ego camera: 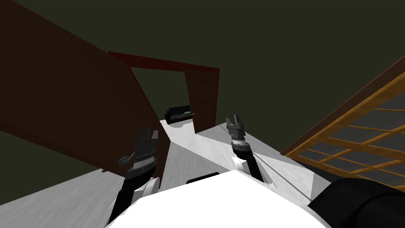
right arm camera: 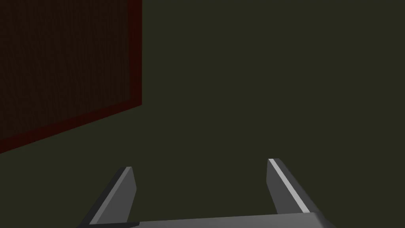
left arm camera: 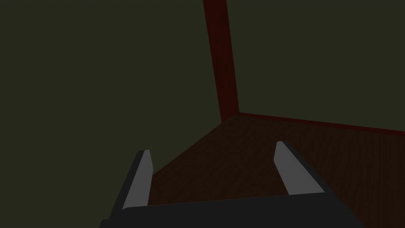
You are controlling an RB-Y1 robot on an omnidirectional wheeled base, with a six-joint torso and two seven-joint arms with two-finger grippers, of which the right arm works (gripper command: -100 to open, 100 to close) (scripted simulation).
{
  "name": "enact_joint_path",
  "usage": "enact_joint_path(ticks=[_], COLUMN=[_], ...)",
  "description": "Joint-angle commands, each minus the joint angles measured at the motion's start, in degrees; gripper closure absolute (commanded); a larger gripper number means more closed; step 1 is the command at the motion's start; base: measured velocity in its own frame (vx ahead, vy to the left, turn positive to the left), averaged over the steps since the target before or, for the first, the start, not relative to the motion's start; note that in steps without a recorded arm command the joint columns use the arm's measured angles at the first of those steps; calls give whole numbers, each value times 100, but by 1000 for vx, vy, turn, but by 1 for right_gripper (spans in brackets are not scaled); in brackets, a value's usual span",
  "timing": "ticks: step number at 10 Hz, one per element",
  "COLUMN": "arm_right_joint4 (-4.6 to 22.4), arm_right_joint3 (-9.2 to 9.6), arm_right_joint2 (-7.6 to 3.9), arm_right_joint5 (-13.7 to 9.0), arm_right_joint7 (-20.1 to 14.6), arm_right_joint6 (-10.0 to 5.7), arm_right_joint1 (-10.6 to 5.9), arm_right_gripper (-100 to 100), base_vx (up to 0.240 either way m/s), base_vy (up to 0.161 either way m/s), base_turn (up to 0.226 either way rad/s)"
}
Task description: Pull the door open
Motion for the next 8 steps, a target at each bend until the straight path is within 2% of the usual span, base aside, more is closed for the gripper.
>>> enact_joint_path(ticks=[1,8], arm_right_joint4=[160,950], arm_right_joint3=[-10,-59], arm_right_joint2=[-56,-271], arm_right_joint5=[-12,-73], arm_right_joint7=[-4,-21], arm_right_joint6=[-24,-145], arm_right_joint1=[-57,-336], arm_right_gripper=[-100,-100], base_vx=[119,110], base_vy=[-44,33], base_turn=[43,42])
